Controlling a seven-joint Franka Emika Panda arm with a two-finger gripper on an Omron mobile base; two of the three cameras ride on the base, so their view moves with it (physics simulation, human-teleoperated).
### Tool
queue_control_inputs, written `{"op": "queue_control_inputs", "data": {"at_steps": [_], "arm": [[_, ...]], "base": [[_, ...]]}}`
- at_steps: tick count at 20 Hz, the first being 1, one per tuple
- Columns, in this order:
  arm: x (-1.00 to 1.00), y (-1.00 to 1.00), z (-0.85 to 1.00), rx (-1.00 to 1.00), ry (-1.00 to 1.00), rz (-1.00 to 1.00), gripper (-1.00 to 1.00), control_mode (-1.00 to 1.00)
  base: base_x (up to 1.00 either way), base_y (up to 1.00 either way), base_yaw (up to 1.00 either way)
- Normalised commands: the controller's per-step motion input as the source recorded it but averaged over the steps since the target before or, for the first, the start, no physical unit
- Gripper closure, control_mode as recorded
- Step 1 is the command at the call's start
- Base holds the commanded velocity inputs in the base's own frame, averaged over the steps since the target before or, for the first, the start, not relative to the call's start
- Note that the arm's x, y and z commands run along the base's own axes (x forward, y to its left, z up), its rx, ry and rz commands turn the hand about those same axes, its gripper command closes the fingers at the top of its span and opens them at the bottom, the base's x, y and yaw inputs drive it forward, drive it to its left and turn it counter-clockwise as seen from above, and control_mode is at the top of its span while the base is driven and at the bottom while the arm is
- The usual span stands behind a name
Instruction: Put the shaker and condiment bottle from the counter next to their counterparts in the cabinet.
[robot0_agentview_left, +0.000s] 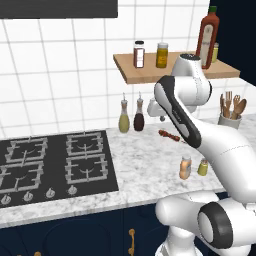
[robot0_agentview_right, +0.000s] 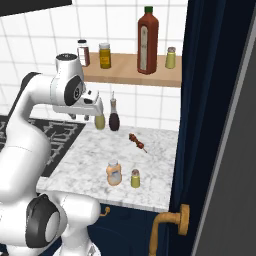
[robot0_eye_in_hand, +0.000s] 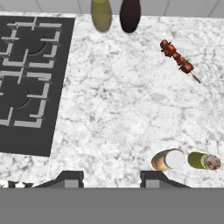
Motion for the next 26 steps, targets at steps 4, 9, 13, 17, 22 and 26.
{"op": "queue_control_inputs", "data": {"at_steps": [4, 9, 13, 17, 22, 26], "arm": [[0.00, 0.00, -0.01, 0.00, 0.01, 0.00, -1.00, -1.00], [0.00, -0.03, -0.06, 0.00, 0.00, 0.00, -1.00, -1.00], [0.00, -0.14, 0.00, 0.01, 0.00, 0.00, -1.00, -1.00], [0.00, -0.29, 0.00, 0.03, 0.00, 0.04, -1.00, -1.00], [0.00, -0.33, -0.01, 0.03, -0.04, 0.12, -1.00, -1.00], [0.00, -0.29, -0.07, 0.02, -0.07, 0.19, -1.00, -1.00]], "base": [[0.00, 0.00, 0.00], [0.00, 0.00, 0.00], [0.00, 0.00, 0.00], [0.00, 0.00, 0.00], [0.00, 0.00, 0.00], [0.00, 0.00, 0.00]]}}
